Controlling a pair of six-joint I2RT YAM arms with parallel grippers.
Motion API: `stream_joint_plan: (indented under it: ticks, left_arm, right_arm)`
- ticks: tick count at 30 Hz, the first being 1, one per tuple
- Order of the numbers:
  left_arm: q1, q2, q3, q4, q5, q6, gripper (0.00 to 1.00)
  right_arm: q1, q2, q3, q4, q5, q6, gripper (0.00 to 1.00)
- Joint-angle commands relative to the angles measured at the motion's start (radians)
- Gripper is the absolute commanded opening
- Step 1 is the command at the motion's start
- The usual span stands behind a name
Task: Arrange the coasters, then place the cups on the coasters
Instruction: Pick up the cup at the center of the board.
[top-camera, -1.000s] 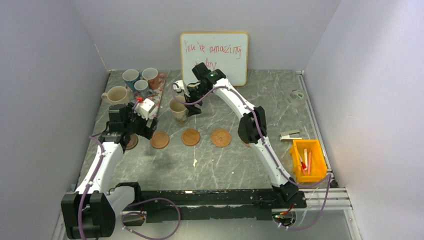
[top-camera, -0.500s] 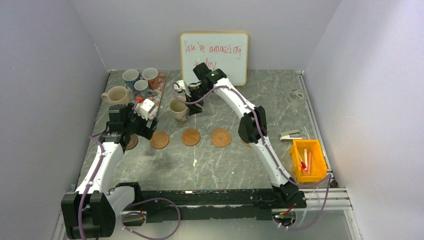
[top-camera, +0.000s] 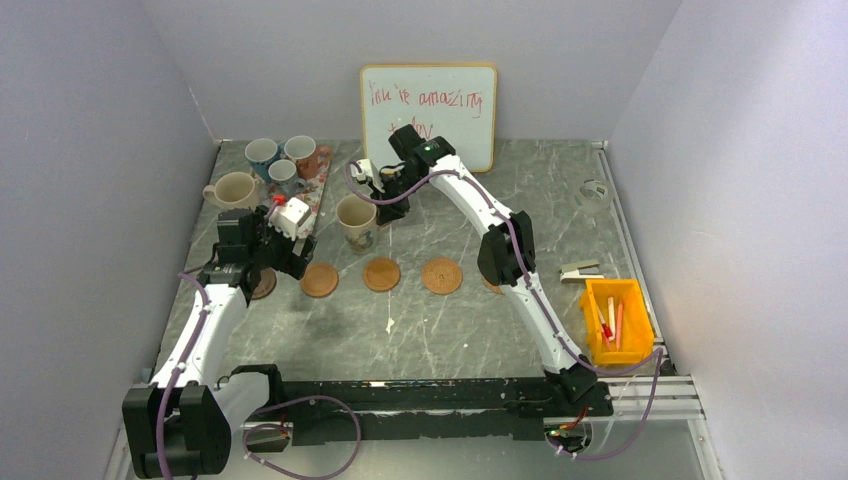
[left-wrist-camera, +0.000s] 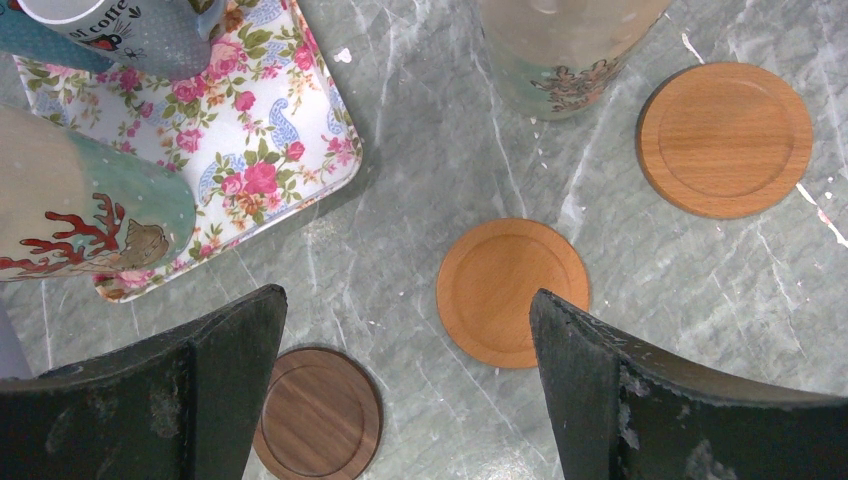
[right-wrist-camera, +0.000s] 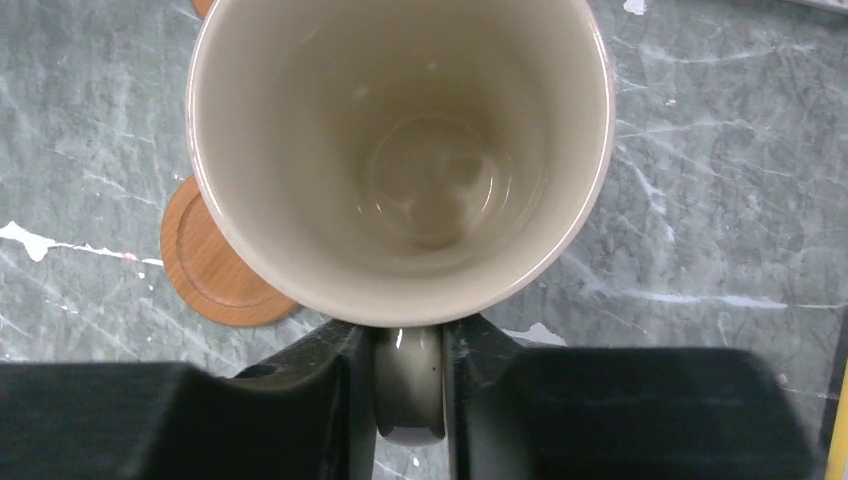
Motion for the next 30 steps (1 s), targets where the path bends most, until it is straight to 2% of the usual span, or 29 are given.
stream_joint_plan:
  ticks: [1, 4, 10, 12, 23, 30]
  left_arm:
    - [0.005, 0.000, -0.003, 0.037, 0.027, 0.014, 0.96]
    - [0.005, 0.001, -0.004, 0.037, 0.026, 0.013, 0.96]
    - [0.005, -0.002, -0.005, 0.040, 0.023, 0.011, 0.96]
    - [0.005, -0.004, -0.005, 0.040, 0.021, 0.010, 0.96]
    - [0.005, -0.010, -0.009, 0.053, 0.000, -0.002, 0.96]
    - [0.006, -0.003, -0.009, 0.062, -0.012, -0.018, 0.96]
  right_arm:
    - [-0.001, -0.034, 0.006, 0.022, -0.049, 0.020, 0.23]
    - [-0.001, -0.036, -0.004, 0.039, -0.046, 0.038, 0.11]
    - [-0.005, -0.050, -0.027, 0.087, -0.048, 0.090, 0.05]
    - [-0.006, -0.053, -0.035, 0.098, -0.060, 0.100, 0.00]
    - [-0.009, -0.095, -0.069, 0.225, 0.029, 0.291, 0.00]
    - [-0.015, -0.125, -0.064, 0.254, 0.060, 0.339, 0.00]
